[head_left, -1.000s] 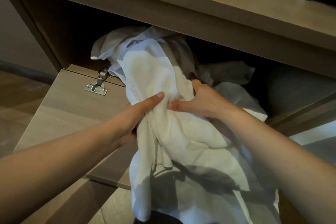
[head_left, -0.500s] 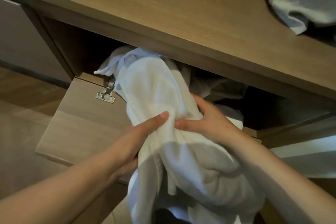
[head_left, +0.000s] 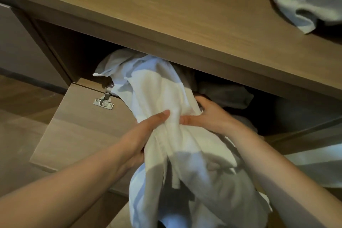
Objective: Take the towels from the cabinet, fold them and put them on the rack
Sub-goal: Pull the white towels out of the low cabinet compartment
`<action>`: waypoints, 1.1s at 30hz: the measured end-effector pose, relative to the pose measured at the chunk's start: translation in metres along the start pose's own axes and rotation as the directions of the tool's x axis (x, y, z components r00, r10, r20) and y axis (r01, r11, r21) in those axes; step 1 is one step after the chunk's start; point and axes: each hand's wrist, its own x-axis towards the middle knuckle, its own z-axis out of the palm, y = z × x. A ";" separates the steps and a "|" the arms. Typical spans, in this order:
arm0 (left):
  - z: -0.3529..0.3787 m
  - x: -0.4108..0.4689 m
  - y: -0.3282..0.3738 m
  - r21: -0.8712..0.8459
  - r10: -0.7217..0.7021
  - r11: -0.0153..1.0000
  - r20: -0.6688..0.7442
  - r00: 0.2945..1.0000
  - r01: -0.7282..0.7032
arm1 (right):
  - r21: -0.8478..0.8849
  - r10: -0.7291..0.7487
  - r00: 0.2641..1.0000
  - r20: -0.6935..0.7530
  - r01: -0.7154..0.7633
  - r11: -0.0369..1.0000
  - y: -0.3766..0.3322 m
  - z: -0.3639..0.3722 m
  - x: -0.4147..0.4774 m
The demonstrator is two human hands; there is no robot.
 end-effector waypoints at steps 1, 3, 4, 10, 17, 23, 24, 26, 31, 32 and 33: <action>-0.001 -0.001 0.001 0.011 -0.009 1.000 0.007 1.000 0.009 | 0.007 -0.018 1.000 -0.021 0.019 1.000 0.002 0.003 -0.001; -0.002 -0.003 0.002 0.023 -0.024 0.999 0.014 1.000 0.023 | -0.003 -0.031 0.999 -0.031 0.031 1.000 0.006 0.007 -0.002; -0.002 -0.003 0.003 0.024 -0.027 0.999 0.011 1.000 0.027 | -0.016 -0.021 1.000 -0.019 0.020 1.000 0.007 0.007 -0.001; -0.004 0.001 0.003 0.021 -0.008 1.000 0.016 1.000 0.007 | 0.018 -0.029 0.999 -0.025 0.029 0.999 -0.002 0.003 -0.001; 0.004 -0.034 0.012 0.041 -0.132 0.990 -0.029 0.991 0.133 | 0.140 -0.079 0.994 -0.079 0.090 0.986 -0.022 0.006 -0.038; 0.032 -0.109 0.040 0.016 -0.205 0.978 -0.055 0.977 0.206 | 0.191 -0.048 0.999 -0.025 0.052 0.980 -0.077 -0.016 -0.094; 0.038 -0.122 0.046 -0.020 -0.209 0.978 -0.048 0.977 0.209 | 0.205 -0.043 0.999 -0.018 0.046 0.978 -0.090 -0.021 -0.105; 0.047 -0.148 0.057 -0.056 -0.201 0.979 -0.048 0.978 0.199 | 0.243 -0.042 0.999 0.003 0.040 0.969 -0.116 -0.032 -0.127; 0.076 -0.212 0.092 0.006 -0.185 0.982 -0.095 0.978 0.187 | 0.287 -0.014 0.999 0.040 0.002 0.958 -0.178 -0.063 -0.179; 0.084 -0.226 0.099 0.011 -0.189 0.981 -0.100 0.977 0.191 | 0.301 -0.007 0.999 0.044 -0.007 0.954 -0.190 -0.070 -0.189; 0.092 -0.240 0.108 0.011 -0.199 0.980 -0.095 0.975 0.201 | 0.313 0.002 0.999 0.048 -0.017 0.950 -0.202 -0.077 -0.199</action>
